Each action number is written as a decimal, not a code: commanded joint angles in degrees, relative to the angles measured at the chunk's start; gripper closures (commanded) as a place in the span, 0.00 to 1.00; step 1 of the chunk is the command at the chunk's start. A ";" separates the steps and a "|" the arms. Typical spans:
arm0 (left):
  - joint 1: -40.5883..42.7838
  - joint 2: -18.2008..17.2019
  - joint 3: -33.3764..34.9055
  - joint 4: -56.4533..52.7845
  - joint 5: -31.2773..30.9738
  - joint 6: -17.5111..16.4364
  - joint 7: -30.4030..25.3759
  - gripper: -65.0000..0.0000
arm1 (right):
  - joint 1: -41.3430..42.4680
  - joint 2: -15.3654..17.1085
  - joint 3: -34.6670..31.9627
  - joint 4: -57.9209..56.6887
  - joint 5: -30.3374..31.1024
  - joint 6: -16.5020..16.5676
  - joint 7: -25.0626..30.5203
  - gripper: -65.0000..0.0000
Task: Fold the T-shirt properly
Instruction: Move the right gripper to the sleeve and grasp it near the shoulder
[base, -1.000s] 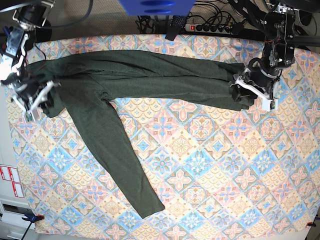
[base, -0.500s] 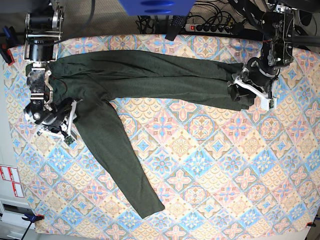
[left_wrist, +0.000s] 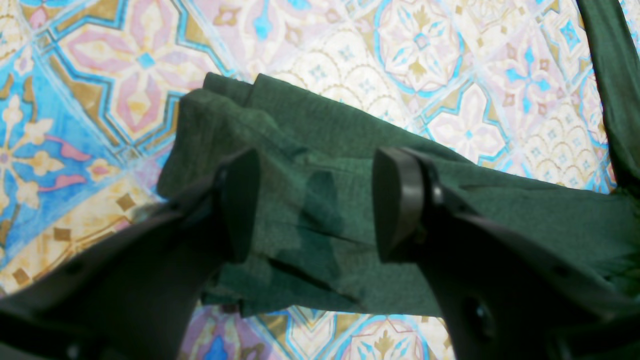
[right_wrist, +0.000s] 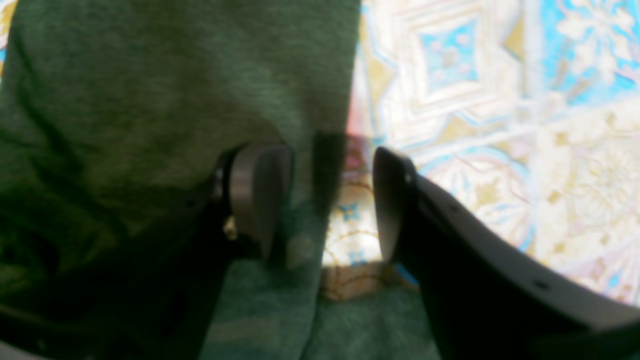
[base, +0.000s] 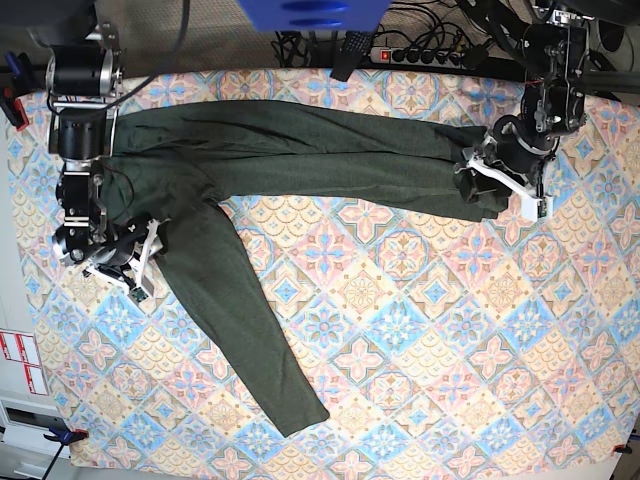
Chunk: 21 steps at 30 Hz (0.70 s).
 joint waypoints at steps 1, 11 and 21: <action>-0.15 -0.67 -0.19 0.97 -0.13 -0.27 -1.06 0.45 | 2.61 -0.06 0.25 0.17 0.77 -0.23 1.10 0.54; -0.15 -0.67 -0.37 0.88 -0.13 -0.27 -1.06 0.46 | 7.10 -4.01 0.25 -7.66 0.50 -0.23 4.97 0.54; 0.11 -0.67 -0.28 0.88 -0.22 -0.27 -1.06 0.46 | 7.10 -4.45 0.69 -13.19 0.68 -0.23 10.33 0.54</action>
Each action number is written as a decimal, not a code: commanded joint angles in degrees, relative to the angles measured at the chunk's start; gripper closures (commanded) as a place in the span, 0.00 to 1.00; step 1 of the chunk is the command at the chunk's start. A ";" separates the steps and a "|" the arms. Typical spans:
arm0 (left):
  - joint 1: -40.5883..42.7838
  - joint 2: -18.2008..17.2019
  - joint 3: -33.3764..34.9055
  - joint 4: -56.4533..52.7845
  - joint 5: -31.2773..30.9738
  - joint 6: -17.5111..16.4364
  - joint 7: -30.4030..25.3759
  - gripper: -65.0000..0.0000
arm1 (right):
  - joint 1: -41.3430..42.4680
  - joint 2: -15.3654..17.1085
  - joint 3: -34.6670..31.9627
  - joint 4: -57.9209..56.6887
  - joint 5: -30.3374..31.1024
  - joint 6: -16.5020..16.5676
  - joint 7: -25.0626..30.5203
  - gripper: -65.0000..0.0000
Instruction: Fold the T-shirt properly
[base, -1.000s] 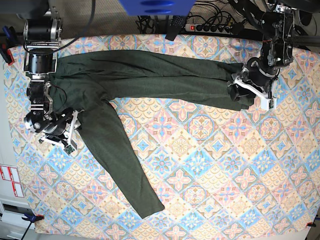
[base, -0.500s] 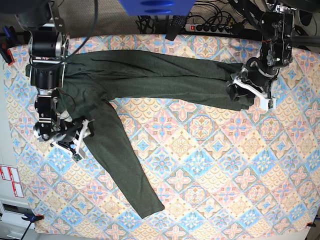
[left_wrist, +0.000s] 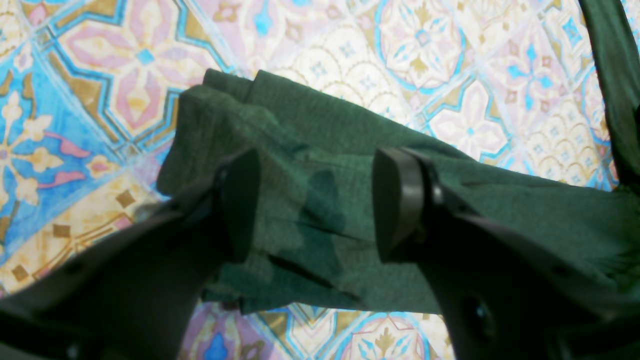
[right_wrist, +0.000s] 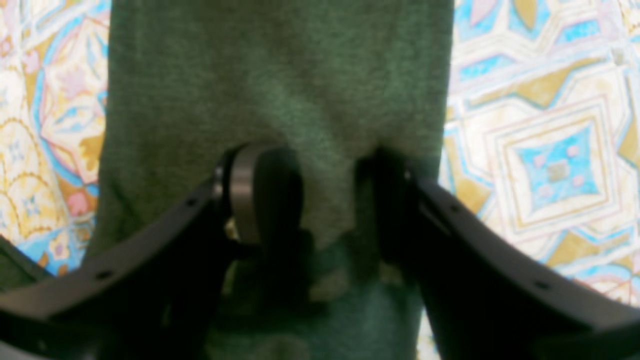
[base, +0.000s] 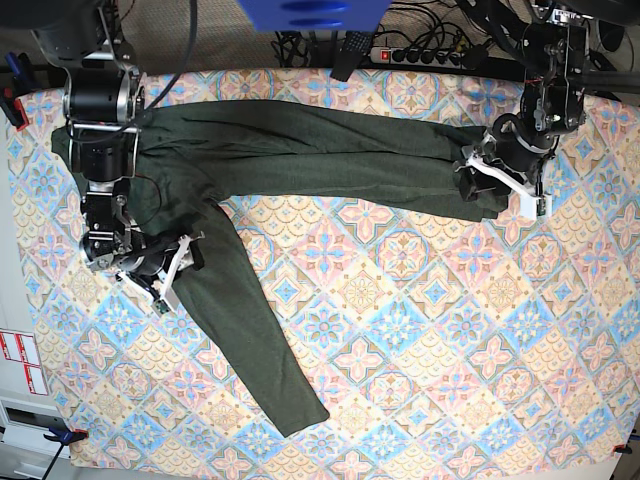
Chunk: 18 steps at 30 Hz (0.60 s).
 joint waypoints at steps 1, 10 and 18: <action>-0.20 -0.69 -0.30 0.90 -0.37 -0.25 -1.06 0.46 | 1.26 0.49 0.25 0.71 0.50 0.17 0.15 0.54; -0.20 -0.69 -0.21 0.90 -0.28 -0.25 -1.06 0.46 | 1.26 0.75 0.34 0.88 0.59 0.17 0.24 0.54; -0.11 -0.69 -0.39 0.90 -0.28 -0.25 -1.06 0.46 | 1.35 0.93 5.53 4.22 0.59 0.17 0.06 0.54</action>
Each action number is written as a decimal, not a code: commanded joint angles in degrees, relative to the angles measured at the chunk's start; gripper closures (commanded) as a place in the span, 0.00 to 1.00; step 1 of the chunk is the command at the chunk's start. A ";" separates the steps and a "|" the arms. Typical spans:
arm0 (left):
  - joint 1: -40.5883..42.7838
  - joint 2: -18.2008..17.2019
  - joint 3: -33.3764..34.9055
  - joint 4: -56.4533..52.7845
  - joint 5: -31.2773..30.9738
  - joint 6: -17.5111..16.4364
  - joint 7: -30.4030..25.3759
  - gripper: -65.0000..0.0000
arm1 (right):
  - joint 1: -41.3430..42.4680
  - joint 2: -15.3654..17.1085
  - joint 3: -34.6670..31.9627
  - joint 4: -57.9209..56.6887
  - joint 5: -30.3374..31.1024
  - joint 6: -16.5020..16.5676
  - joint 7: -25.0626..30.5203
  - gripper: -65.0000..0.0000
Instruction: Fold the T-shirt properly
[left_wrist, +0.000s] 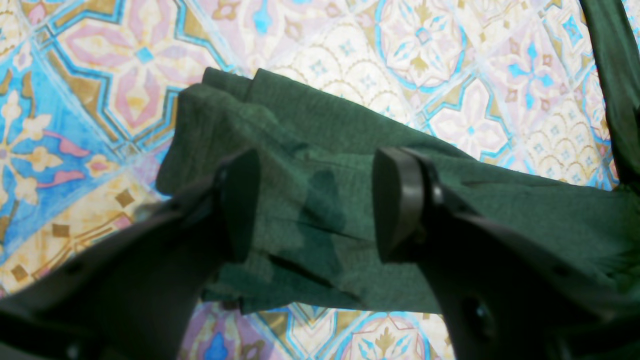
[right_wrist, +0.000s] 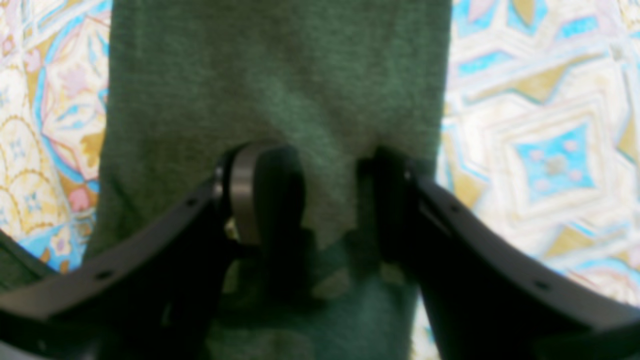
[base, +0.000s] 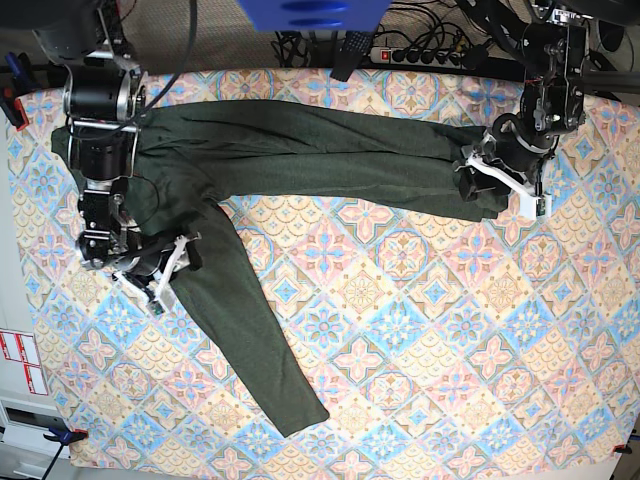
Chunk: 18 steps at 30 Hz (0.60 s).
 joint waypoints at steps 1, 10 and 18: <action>-0.11 -0.69 -0.50 0.90 -0.31 -0.25 -1.08 0.46 | 1.94 1.06 1.58 1.62 0.70 -0.10 1.07 0.54; -0.11 -0.69 -0.23 0.90 -0.31 -0.25 -1.08 0.46 | 1.94 1.06 3.42 1.54 0.44 -0.10 1.24 0.54; -0.11 -0.69 -0.23 0.99 -0.39 -0.25 -1.08 0.46 | 1.94 1.06 3.69 -3.03 0.35 -0.10 4.32 0.54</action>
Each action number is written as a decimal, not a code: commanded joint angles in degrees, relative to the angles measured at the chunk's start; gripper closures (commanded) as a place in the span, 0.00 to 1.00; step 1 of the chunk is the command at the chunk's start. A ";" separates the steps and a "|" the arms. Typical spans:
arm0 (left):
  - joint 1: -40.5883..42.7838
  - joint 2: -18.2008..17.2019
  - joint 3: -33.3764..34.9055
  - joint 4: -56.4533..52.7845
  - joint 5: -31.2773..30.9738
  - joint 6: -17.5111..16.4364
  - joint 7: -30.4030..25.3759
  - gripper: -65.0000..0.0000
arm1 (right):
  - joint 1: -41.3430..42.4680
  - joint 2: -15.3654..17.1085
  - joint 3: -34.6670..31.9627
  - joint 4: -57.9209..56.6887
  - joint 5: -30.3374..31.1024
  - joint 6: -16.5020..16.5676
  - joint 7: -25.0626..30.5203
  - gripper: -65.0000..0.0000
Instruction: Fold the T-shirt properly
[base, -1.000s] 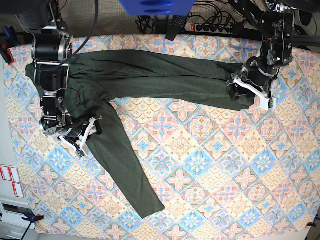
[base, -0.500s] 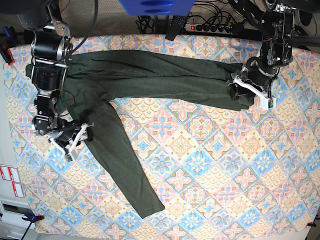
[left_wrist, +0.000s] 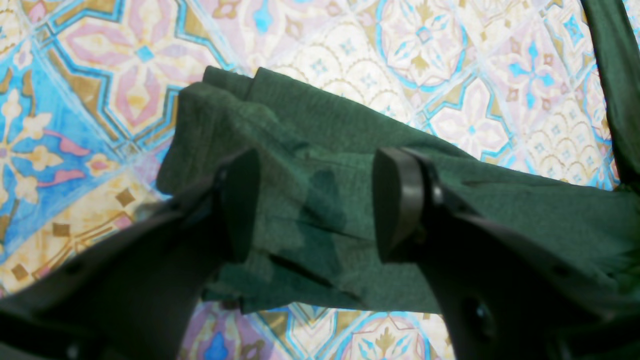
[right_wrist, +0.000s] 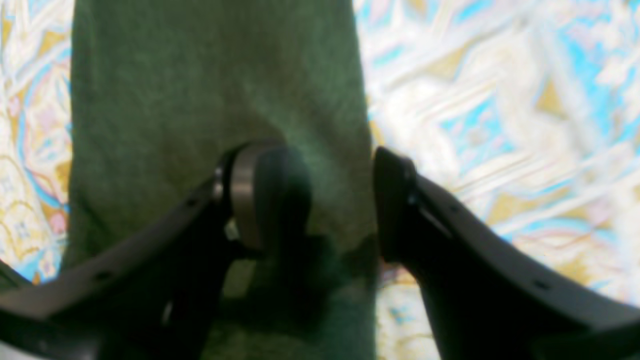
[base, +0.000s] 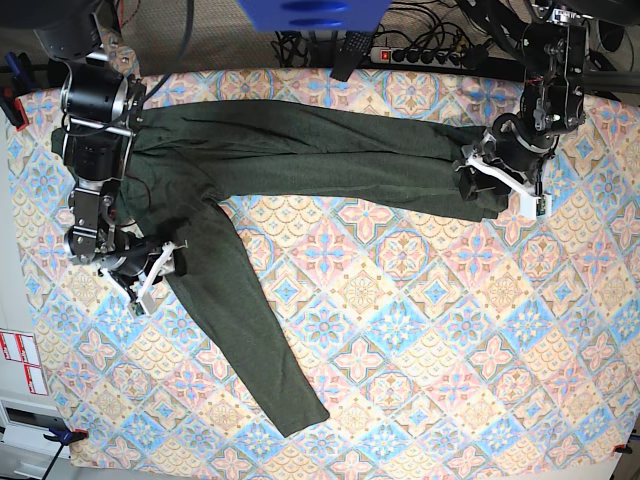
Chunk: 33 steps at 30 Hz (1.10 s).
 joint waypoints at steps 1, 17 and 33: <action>-0.13 -0.69 -0.25 0.99 -0.37 -0.25 -1.06 0.46 | 1.72 0.66 0.25 0.42 0.70 0.14 1.77 0.54; -0.04 -0.69 -0.17 0.99 -0.37 -0.25 -1.06 0.46 | 1.54 1.72 0.34 -3.80 0.70 -0.60 6.69 0.54; 0.66 -0.69 -0.34 0.99 -0.37 -0.25 -1.06 0.46 | 1.54 1.81 0.34 -7.94 0.70 -3.77 10.64 0.54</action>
